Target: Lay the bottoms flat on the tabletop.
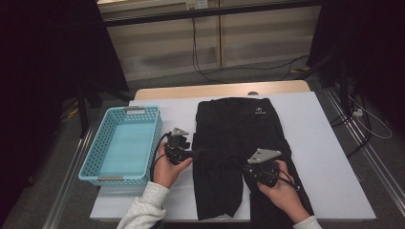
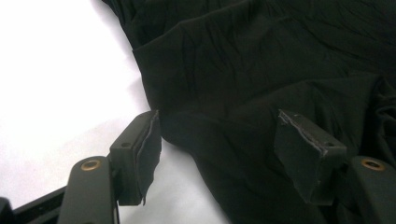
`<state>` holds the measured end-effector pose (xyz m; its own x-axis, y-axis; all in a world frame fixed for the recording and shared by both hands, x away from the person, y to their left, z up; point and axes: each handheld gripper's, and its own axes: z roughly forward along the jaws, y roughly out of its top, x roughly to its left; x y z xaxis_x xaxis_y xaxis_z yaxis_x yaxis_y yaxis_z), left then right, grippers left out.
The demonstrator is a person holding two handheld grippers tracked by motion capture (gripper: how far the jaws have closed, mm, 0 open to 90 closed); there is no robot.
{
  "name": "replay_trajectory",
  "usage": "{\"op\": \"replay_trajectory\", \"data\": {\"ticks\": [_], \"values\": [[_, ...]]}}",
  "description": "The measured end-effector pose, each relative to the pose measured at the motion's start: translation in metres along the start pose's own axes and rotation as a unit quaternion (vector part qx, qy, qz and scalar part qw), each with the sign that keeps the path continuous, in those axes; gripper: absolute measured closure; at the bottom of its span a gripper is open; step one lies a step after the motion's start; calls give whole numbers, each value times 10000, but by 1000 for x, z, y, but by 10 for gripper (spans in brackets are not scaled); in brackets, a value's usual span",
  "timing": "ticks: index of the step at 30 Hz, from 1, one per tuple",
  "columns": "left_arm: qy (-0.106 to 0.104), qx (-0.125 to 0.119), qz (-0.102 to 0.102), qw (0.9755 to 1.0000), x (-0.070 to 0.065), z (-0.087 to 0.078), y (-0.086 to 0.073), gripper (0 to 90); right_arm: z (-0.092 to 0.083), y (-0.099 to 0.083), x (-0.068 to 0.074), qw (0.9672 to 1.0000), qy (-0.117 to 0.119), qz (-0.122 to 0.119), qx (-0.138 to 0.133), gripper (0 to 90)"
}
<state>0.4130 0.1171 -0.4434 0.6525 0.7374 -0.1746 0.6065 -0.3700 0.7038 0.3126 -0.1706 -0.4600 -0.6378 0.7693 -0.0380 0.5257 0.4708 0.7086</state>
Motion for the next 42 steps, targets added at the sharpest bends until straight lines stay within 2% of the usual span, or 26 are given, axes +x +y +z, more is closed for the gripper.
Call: {"op": "replay_trajectory", "data": {"ticks": [3,5,7,9,11,13,20,22,24,25,28,29,31,33,37,42], "values": [[-13,21,8,10000,-1,-1,-1,325,-6,-4,-11,9997,-205,101,102,879],[11,16,4,10000,-1,-2,-2,324,-9,-8,-18,9994,-182,275,40,875],[-17,49,-31,10000,-1,-2,-3,323,-11,-9,-18,9994,-216,254,-5,817],[24,53,-10,10000,-2,-1,-4,322,-11,-6,-14,9997,-81,206,-76,736],[-30,60,17,10000,-3,0,-5,315,-11,-2,-9,9998,-86,109,-140,662],[9,50,76,10000,-3,-1,-5,307,-12,4,-3,9996,-39,84,-257,594],[-10,-26,198,9998,-4,-3,-6,247,-16,19,11,9988,36,65,-494,444],[-4,-52,218,9997,-5,-4,-5,233,-13,21,17,9988,179,70,-457,464],[4,-49,247,9997,-6,-5,-5,227,-6,21,25,9985,389,-50,-370,577],[9,-50,265,9996,-6,-5,-5,226,-2,20,29,9982,485,-83,-330,577],[52,-79,241,9997,-5,-7,-6,226,11,18,38,9988,426,-202,-94,596],[47,-78,232,9997,-5,-8,-6,226,15,17,40,9987,455,-211,-57,640],[102,-75,256,9996,-5,-8,-7,228,17,16,44,9983,505,-265,-114,829],[89,-49,261,9996,-5,-8,-7,230,18,18,46,9981,510,-334,-82,889],[87,-37,278,9996,-6,-8,-7,235,15,18,44,9979,584,-258,-114,899],[52,-58,232,9997,-6,-9,-7,237,-2,18,28,9981,539,-59,-308,900]]}}
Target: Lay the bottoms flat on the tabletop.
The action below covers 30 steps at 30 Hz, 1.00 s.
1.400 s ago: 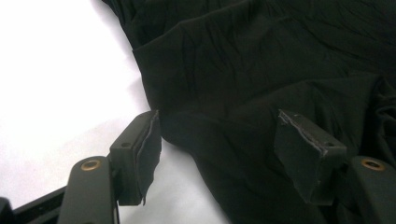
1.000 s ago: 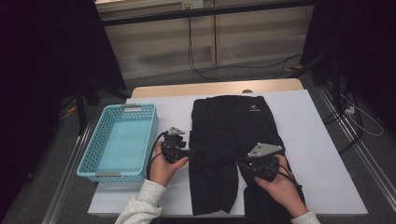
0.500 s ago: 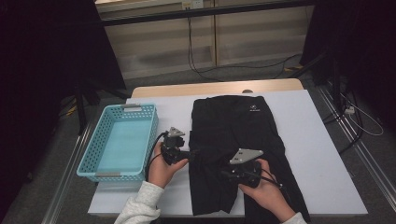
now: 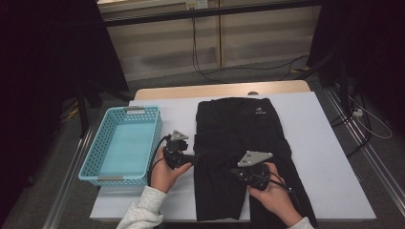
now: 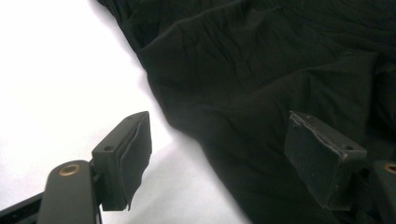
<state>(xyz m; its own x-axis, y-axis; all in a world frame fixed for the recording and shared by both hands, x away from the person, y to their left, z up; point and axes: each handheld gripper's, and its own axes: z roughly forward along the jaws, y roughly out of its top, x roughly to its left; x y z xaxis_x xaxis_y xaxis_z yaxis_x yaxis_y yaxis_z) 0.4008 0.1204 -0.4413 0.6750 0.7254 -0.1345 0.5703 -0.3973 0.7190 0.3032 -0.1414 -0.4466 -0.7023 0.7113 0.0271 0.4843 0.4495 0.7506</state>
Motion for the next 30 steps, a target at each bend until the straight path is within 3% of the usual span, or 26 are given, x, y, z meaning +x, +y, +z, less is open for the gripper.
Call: {"op": "replay_trajectory", "data": {"ticks": [11,15,23,28,30], "values": [[-51,101,-12,9999,0,0,-6,239,-12,-11,-22,9994,-142,307,6,893],[-34,172,24,9998,-4,2,-10,254,-7,-16,-22,9992,-217,250,234,892],[30,321,206,9993,-16,10,-17,321,-3,-19,-21,9990,-199,233,311,891],[-5,388,163,9991,-23,9,-17,436,-3,-19,-21,9990,-210,224,313,888],[-136,389,-7,9992,-24,9,-16,505,-3,-19,-20,9991,-211,221,304,887]]}}
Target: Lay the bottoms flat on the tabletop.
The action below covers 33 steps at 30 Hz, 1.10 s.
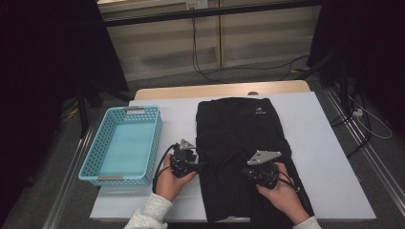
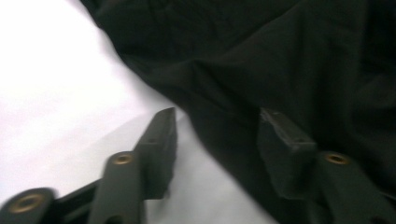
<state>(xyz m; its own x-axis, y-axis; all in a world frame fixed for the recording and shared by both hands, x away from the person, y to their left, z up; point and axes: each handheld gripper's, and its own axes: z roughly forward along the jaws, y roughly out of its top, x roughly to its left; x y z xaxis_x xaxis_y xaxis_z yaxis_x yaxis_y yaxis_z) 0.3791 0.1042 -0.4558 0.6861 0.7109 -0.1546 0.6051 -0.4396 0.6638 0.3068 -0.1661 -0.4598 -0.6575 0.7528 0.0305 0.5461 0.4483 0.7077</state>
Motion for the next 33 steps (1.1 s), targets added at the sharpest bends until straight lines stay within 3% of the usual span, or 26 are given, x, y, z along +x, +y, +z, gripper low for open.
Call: {"op": "replay_trajectory", "data": {"ticks": [7,11,13,18,24,29,33], "values": [[-168,81,-151,9997,-6,1,0,694,1,0,1,10000,-18,19,-19,887],[-142,57,-162,9998,-10,2,-1,806,2,1,3,10000,-28,-10,-22,887],[-285,67,-241,9993,-8,3,-1,874,2,1,4,10000,9,12,-38,887],[-238,224,-242,9992,-1,-2,3,892,3,3,7,9999,142,-3,-59,885],[-102,112,-645,9978,24,-21,5,894,3,8,15,9990,387,31,-220,884],[-31,22,-667,9978,28,-28,7,893,-1,13,16,9980,542,68,-325,895],[38,-31,-618,9981,28,-27,7,893,-6,13,10,9984,419,104,-361,895]]}}
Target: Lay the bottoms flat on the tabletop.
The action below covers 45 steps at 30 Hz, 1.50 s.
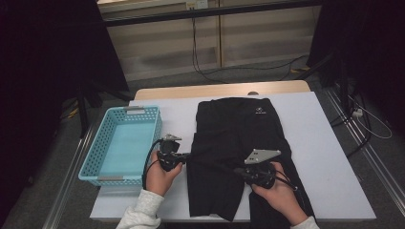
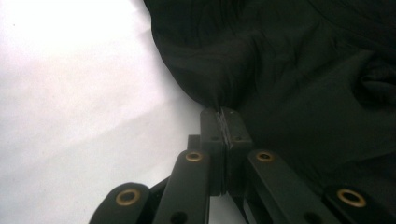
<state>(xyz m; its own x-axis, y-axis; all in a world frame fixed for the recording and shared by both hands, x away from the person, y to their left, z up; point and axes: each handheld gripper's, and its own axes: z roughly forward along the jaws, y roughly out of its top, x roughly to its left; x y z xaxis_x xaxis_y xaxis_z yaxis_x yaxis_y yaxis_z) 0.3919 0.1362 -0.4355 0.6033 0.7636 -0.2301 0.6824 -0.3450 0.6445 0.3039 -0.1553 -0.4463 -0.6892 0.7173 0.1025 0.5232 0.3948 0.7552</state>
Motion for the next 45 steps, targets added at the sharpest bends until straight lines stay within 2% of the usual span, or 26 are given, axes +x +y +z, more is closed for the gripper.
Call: {"op": "replay_trajectory", "data": {"ticks": [7,9,10,13,16,18,21,24,25,27,29,33,37,42,45], "values": [[21,-110,90,9999,-4,4,0,853,1,-5,-3,9994,-221,-90,239,895],[-62,-81,96,9999,-4,6,-1,852,-1,-4,-4,9994,-242,-116,210,890],[-46,-92,100,9999,-5,8,-1,852,-2,-3,-4,9995,-242,-117,179,877],[-87,-49,133,9999,-7,11,0,854,-3,1,2,9994,-243,-248,85,747],[-95,-31,173,9998,-9,13,0,879,-1,5,12,9993,-112,-367,9,674],[-105,-20,170,9998,-8,13,0,882,3,6,21,9990,-5,-430,79,624],[-111,-41,190,9998,-8,13,-1,885,14,5,31,9980,160,-556,240,603],[-131,-25,205,9997,-10,12,0,884,25,-1,36,9965,126,-680,462,623],[-142,-25,204,9997,-10,12,0,883,26,-2,37,9971,84,-663,363,660],[-154,-15,230,9996,-11,13,-1,879,25,0,37,9965,100,-710,433,829],[-156,-2,218,9996,-11,14,-1,879,26,-2,36,9975,168,-587,359,885],[-163,7,205,9997,-10,13,0,885,24,-1,34,9982,317,-439,253,900],[-145,-19,205,9997,-9,13,0,888,16,4,34,9980,400,-459,160,900],[-160,-51,198,9997,-8,13,-1,883,4,6,26,9987,369,-339,-6,900],[-169,-89,196,9996,-8,12,-1,843,-2,6,20,9989,392,-244,-103,900]]}}
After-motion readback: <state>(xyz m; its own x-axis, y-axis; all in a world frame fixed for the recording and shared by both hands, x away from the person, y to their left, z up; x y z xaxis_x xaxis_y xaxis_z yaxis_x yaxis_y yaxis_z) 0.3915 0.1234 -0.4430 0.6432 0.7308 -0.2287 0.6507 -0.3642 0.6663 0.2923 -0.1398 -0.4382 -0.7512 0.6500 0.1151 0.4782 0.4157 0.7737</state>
